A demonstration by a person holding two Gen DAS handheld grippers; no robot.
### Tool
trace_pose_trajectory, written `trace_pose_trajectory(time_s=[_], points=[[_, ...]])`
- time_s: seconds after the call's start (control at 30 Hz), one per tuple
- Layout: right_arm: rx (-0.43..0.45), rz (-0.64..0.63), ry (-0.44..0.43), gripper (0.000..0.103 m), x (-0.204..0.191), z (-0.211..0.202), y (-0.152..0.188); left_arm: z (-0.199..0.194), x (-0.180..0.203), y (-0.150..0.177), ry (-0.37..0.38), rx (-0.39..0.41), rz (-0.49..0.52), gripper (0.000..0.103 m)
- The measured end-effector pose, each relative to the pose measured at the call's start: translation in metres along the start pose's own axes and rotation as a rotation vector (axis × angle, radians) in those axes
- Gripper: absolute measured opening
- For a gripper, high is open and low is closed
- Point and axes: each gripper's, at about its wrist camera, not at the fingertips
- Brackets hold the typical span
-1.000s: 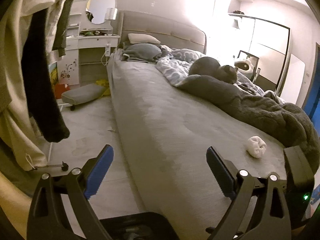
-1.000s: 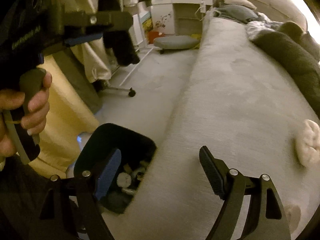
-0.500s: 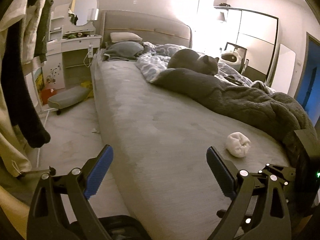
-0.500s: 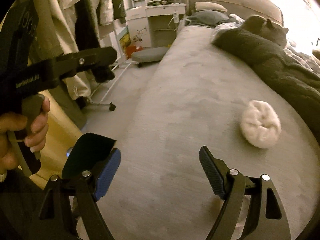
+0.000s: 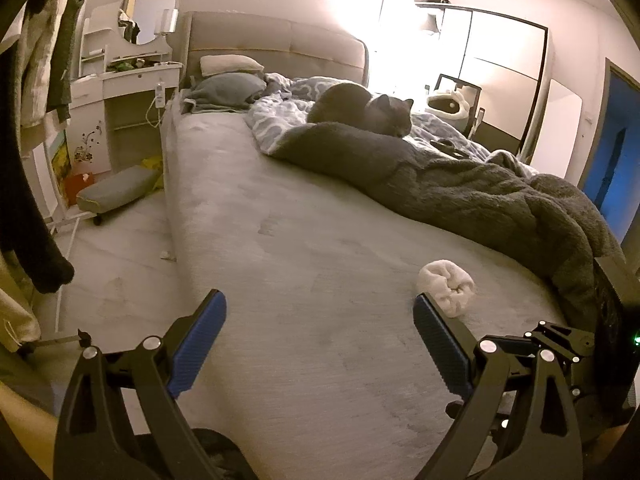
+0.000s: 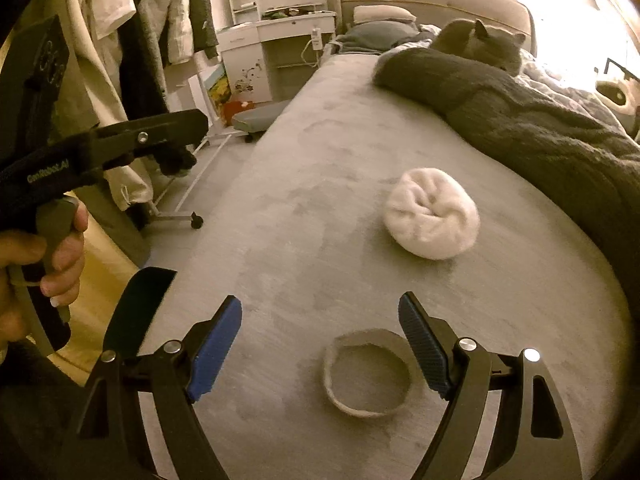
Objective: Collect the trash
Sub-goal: 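Move both open tools from the wastebasket back over the bed, then grasp the cardboard tape core with the right tool while the left tool grasps the white towel roll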
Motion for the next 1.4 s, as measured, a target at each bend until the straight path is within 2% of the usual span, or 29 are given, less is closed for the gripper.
trace_pose_trajectory(time_s=[0.3, 0.33, 0.5, 0.6, 0.73, 0.9, 1.13, 1.4], points=[[-0.021, 0.001, 0.006, 0.08, 0.017, -0.004, 0.011, 0.013, 0.025, 0.005, 0.021, -0.028, 0.052, 0.096], [-0.023, 0.001, 0.005, 0.076, 0.018, -0.004, 0.012, 0.014, 0.028, 0.005, 0.023, -0.031, 0.057, 0.096], [-0.031, 0.005, -0.003, 0.071, 0.023, -0.006, 0.015, 0.023, 0.039, 0.008, 0.031, -0.049, 0.075, 0.095], [-0.037, 0.014, -0.011, 0.065, 0.027, -0.007, 0.019, 0.027, 0.045, 0.009, 0.038, -0.054, 0.077, 0.095], [-0.04, 0.021, -0.018, 0.05, 0.03, -0.008, 0.024, 0.031, 0.052, 0.01, 0.049, -0.06, 0.07, 0.095], [0.003, 0.037, -0.029, 0.05, 0.036, -0.021, 0.019, 0.038, 0.059, 0.009, 0.062, -0.06, 0.054, 0.095], [0.029, 0.069, 0.008, 0.05, 0.058, -0.039, 0.02, 0.049, 0.073, 0.012, 0.075, -0.068, 0.056, 0.095], [0.046, 0.102, 0.024, 0.05, 0.08, -0.058, 0.029, 0.065, 0.109, 0.02, 0.129, -0.08, 0.09, 0.095]])
Point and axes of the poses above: each gripper's, at about its wrist camera, not at the fingertips, and z roughly the way its jaws point, x to its right, y to its underside, and after that the axes turned 13 degrees about x, right-handed
